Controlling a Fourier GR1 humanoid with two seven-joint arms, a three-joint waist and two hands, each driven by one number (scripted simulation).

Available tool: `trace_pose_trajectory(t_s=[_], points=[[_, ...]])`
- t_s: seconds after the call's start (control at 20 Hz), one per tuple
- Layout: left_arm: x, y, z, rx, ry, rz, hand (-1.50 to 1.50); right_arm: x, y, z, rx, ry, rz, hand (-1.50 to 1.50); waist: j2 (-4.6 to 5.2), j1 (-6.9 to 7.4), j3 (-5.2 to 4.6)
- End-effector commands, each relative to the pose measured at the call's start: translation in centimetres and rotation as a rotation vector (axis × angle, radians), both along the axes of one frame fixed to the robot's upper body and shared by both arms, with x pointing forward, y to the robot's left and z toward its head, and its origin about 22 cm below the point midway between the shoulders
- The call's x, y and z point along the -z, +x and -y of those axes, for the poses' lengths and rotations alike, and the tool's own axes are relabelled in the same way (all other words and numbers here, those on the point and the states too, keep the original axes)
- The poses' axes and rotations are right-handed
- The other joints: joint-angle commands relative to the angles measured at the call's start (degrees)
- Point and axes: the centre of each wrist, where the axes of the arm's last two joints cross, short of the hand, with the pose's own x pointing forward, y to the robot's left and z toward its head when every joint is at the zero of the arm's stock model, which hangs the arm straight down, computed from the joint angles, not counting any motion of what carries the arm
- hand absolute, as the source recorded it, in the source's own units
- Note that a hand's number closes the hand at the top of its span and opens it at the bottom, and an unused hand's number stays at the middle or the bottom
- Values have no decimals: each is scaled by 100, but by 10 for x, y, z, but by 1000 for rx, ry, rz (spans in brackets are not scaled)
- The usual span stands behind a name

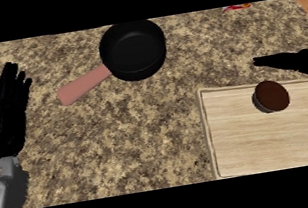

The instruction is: Pick the cupcake from the tray and place it in the pot

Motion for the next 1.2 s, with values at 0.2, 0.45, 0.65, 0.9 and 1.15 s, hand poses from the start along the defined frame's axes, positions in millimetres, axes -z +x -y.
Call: trace_pose_trajectory(t_s=[0.2, 0.45, 0.65, 0.9, 1.15], points=[[-1, -12, -1, 16, -2, -9, 0, 25, 9, -9, 11, -3, 11, -150, 1, 16, -1], [5, 5, -9, 19, 8, 9, 0, 46, 4, -4, 46, -55, -4, -150, 6, -3, -2], [21, -1, -16, -15, -21, -9, 0, 38, 1, -8, -2, -30, -9, -150, 1, -13, -3], [11, 6, 2, 1, 3, 2, 0, 47, 19, -26, -137, -55, 75, 150, 9, 13, -1], [0, -1, 1, 13, -27, -1, 0, 62, 25, -10, -138, -38, 72, 150, 7, 28, -1]])
